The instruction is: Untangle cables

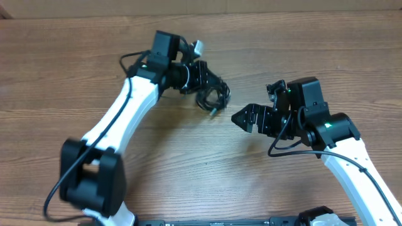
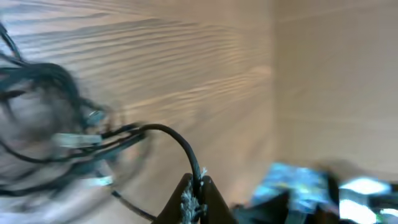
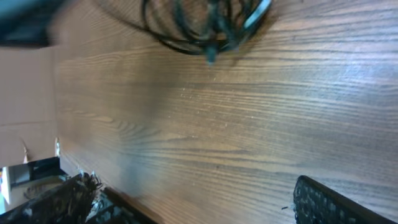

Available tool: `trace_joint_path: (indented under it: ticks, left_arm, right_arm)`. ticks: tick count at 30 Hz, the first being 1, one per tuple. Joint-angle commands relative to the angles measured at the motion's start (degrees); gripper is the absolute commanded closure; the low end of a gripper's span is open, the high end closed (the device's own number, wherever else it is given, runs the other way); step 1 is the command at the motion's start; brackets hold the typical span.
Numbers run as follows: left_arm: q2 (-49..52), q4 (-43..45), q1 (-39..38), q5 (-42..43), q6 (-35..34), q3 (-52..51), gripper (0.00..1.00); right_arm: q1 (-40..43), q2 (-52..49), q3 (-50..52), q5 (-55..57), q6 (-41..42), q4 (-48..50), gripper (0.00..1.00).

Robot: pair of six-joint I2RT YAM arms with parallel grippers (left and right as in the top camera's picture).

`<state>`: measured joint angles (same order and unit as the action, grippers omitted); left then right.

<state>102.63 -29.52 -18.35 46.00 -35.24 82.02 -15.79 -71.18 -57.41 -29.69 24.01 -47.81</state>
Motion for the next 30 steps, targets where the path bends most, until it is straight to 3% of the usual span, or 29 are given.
trace_joint_path:
  ticks: [1, 8, 13, 17, 21, 29, 30]
  left_arm:
    - [-5.66, -0.04, 0.22, 3.69, -16.92, 1.36, 0.96]
    - [-8.59, 0.20, 0.22, 7.06, -20.39, 1.36, 0.96]
    - [-8.59, 0.00, 0.26, 8.00, -30.60, 1.36, 0.96]
    - [-8.59, -0.02, 0.33, 9.07, -33.11, 1.36, 0.96]
    - [-8.59, 1.68, 0.39, 13.66, -40.24, 1.36, 0.96]
    - [-8.59, 10.16, 0.74, 16.46, -49.75, 1.36, 0.96]
    - [-8.59, 11.91, 1.18, 16.44, -51.58, 1.36, 0.96]
  right_arm:
    - [-0.28, -1.68, -1.11, 1.01, 1.84, 1.36, 0.00]
    - [-0.28, -2.99, -1.11, -7.43, 1.97, 8.07, 0.00]
    - [-0.28, -2.99, -1.11, -11.56, 1.97, 15.72, 0.00]
    - [-0.33, -3.17, -1.11, -10.32, 1.88, 20.96, 0.00]
    - [-0.35, -4.35, -1.11, -9.97, 1.25, 25.00, 0.01]
    - [-1.38, -8.57, -1.11, -9.84, 1.29, 31.52, 0.12]
    - [-2.01, -9.51, -1.11, -9.84, 1.29, 32.39, 0.21]
